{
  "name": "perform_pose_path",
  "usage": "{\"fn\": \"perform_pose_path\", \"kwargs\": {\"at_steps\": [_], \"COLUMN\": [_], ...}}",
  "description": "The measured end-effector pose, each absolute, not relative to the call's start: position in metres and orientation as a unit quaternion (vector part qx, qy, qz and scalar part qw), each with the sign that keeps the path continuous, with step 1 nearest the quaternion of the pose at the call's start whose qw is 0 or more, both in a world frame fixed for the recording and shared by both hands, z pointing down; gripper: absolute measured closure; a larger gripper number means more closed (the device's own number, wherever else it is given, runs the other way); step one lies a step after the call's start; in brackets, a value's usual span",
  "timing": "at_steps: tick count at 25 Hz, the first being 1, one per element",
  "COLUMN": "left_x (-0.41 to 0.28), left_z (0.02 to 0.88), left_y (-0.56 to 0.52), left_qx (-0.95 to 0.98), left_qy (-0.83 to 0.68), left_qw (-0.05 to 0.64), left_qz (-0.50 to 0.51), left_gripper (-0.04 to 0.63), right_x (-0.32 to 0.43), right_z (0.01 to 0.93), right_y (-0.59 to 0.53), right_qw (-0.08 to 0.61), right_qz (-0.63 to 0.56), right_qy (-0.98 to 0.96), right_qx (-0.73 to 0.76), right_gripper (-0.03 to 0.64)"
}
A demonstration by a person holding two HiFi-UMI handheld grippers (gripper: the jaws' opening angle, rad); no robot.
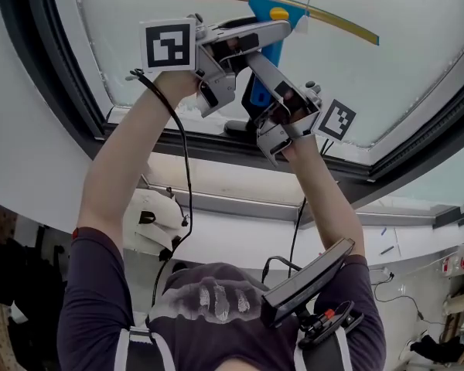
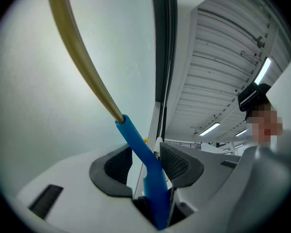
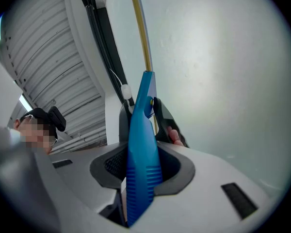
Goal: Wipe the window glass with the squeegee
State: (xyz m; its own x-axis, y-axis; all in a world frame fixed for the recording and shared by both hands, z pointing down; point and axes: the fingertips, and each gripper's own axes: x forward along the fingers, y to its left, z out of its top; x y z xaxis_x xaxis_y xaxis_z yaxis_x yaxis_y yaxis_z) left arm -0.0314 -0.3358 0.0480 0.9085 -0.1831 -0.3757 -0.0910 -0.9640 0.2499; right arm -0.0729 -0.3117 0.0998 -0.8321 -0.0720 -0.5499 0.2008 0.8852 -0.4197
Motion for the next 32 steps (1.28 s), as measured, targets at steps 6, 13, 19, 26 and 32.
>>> {"fn": "perform_pose_path", "kwargs": {"at_steps": [6,13,19,26,32], "left_x": [-0.032,-0.029,-0.032,-0.032,-0.029], "left_z": [0.112,0.161,0.192,0.201,0.218], "left_y": [-0.323,-0.306,-0.309,-0.32,-0.317], "left_qx": [0.966,0.962,0.953,0.944,0.933], "left_qy": [-0.062,-0.064,-0.076,-0.082,-0.087], "left_qw": [0.137,0.164,0.207,0.238,0.276], "left_qz": [-0.211,-0.21,-0.206,-0.215,-0.213], "left_gripper": [0.41,0.41,0.41,0.41,0.41], "right_x": [-0.073,-0.069,-0.069,-0.072,-0.071], "right_z": [0.164,0.209,0.234,0.245,0.261], "right_y": [-0.297,-0.278,-0.276,-0.285,-0.28], "right_qw": [0.286,0.284,0.286,0.274,0.266], "right_qz": [-0.267,-0.289,-0.315,-0.366,-0.394], "right_qy": [0.92,0.914,0.905,0.889,0.88], "right_qx": [0.026,0.015,0.004,0.0,-0.006], "right_gripper": [0.502,0.502,0.502,0.502,0.502]}}
